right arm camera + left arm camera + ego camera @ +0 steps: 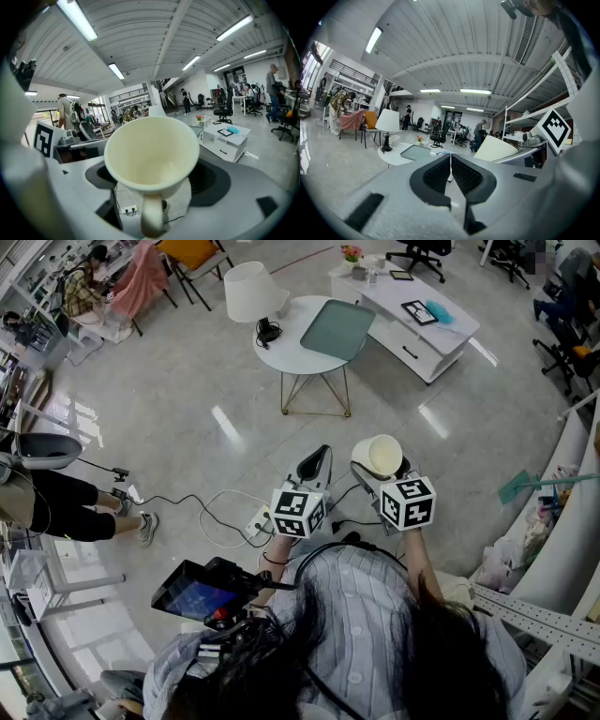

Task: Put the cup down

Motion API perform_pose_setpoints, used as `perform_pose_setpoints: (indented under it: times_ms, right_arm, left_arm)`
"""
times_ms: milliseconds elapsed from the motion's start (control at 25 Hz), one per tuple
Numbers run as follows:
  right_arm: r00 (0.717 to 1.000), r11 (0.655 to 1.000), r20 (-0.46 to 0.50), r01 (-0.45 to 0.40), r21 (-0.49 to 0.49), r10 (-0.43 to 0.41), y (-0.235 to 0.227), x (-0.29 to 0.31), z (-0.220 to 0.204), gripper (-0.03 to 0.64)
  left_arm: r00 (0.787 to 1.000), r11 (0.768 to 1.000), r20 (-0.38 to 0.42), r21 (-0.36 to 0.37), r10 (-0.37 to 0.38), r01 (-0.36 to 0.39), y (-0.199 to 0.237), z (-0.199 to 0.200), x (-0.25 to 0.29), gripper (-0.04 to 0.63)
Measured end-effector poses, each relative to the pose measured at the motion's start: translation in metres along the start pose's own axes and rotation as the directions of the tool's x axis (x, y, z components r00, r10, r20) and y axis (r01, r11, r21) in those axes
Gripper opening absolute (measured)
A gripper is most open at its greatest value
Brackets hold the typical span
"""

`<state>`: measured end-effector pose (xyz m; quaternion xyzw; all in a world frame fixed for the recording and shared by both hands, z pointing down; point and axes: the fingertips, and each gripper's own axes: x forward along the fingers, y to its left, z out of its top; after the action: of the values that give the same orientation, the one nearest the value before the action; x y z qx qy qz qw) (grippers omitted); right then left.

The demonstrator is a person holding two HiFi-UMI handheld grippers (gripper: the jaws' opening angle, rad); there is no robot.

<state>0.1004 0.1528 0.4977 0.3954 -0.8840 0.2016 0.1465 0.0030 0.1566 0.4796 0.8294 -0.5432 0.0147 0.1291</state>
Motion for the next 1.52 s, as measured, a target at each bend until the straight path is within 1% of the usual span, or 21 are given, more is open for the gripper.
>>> perform_pose_setpoints:
  times_ms: [360, 760, 1040, 1280, 1520]
  right_arm:
    - [1.0, 1.0, 0.015, -0.002, 0.01, 0.002, -0.009, 0.008, 0.008, 0.402]
    - [1.0, 1.0, -0.014, 0.002, 0.028, -0.002, -0.03, 0.03, 0.016, 0.403]
    - [0.999, 1.0, -0.032, 0.017, 0.026, -0.016, -0.058, 0.058, 0.029, 0.402]
    - [0.999, 0.999, -0.042, 0.023, 0.041, -0.021, -0.084, 0.098, 0.054, 0.402]
    - [0.998, 0.997, -0.049, 0.038, 0.064, -0.035, -0.1, 0.141, 0.081, 0.403]
  left_arm:
    - [1.0, 1.0, -0.006, -0.004, -0.003, 0.003, 0.005, 0.003, 0.013, 0.018]
    - [1.0, 1.0, -0.021, -0.014, -0.008, 0.007, 0.019, 0.006, 0.045, 0.018]
    - [0.999, 1.0, -0.044, -0.016, -0.017, 0.017, 0.038, 0.008, 0.086, 0.018]
    - [0.998, 0.999, -0.044, -0.008, -0.04, 0.04, 0.065, 0.029, 0.135, 0.018]
    - [0.997, 0.998, -0.06, -0.009, -0.055, 0.055, 0.1, 0.045, 0.171, 0.018]
